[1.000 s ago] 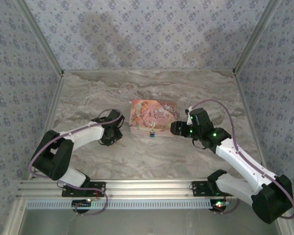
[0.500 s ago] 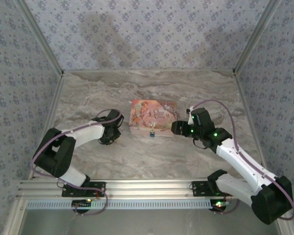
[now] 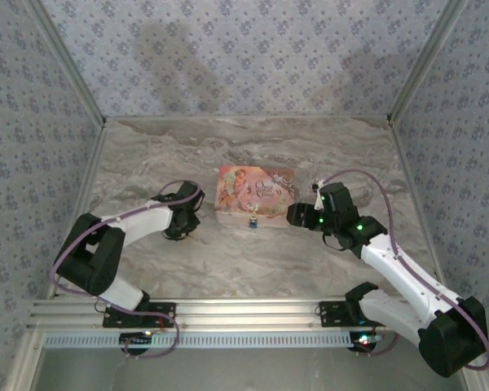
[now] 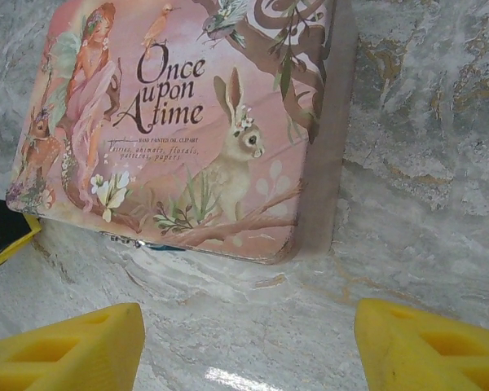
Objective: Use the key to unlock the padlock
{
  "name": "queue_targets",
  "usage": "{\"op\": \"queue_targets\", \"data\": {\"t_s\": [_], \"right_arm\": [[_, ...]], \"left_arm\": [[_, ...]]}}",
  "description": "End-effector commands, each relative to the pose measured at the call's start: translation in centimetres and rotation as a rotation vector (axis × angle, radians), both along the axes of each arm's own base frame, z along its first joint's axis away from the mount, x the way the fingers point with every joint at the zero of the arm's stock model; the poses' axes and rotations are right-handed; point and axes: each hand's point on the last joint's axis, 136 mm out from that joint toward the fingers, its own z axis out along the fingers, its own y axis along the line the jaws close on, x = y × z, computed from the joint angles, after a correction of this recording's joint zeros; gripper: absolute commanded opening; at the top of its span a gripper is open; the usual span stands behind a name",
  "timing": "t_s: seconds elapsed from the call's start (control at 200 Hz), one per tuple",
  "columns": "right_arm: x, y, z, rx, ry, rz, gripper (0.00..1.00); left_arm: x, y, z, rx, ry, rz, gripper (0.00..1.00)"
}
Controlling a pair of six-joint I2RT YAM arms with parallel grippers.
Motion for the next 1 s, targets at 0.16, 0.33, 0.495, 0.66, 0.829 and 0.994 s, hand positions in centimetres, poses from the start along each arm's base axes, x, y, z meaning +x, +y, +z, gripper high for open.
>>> {"op": "queue_targets", "data": {"t_s": [0.16,0.33,0.495,0.66,0.829,0.994], "right_arm": [[-0.1,0.1,0.1,0.024,0.000,-0.007,0.71],[-0.2,0.0,0.1,0.025,0.002,-0.009,0.71],[-0.3,-0.2,0.0,0.020,0.002,-0.014,0.71],[-0.4,-0.4,0.2,0.018,-0.002,-0.020,0.71],[-0.4,-0.4,0.2,0.019,-0.002,-0.018,0.71],[-0.5,-0.4,0.2,0.023,-0.002,-0.019,0.71]], "left_arm": [[0.7,0.4,3.5,0.008,-0.040,-0.082,0.36],[1.4,0.0,2.7,-0.010,0.005,-0.156,0.40],[1.9,-0.9,1.5,-0.005,0.073,-0.233,0.39],[2.0,-0.7,0.6,0.022,0.106,-0.238,0.36],[1.9,-0.3,0.0,0.046,0.118,-0.241,0.29],[1.5,-0.1,-0.7,0.054,0.139,-0.244,0.16]]}}
